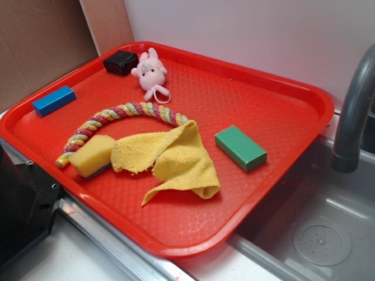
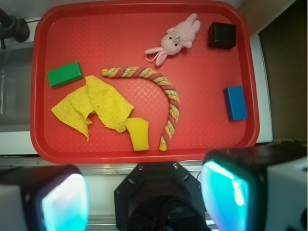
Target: Grab the pink bunny.
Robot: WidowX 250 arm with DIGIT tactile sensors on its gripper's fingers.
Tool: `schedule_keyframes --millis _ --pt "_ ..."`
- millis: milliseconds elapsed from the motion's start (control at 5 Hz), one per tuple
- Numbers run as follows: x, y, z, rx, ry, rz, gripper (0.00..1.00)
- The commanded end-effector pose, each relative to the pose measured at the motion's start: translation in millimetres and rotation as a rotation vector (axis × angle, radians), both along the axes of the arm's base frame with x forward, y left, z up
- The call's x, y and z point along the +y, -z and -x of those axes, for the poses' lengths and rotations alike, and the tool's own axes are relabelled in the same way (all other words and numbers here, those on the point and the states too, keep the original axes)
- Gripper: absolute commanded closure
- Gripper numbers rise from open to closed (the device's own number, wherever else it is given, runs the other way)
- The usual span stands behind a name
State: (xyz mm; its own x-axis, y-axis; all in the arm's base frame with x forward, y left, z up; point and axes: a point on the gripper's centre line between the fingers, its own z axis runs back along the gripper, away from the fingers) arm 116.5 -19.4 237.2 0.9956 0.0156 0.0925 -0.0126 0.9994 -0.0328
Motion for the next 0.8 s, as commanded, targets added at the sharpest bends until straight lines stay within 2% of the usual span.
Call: schedule_keyframes --millis 0,200,400,600 --pt "0 0 0 0.000 0.000 0.000 0.00" --pt "20 43 -33 -0.032 -0.172 -0.014 0.00" --pt "28 55 -53 -0.112 -0.286 -0.035 0.00" --pt "45 70 -70 -0.160 -0.409 0.005 0.00"
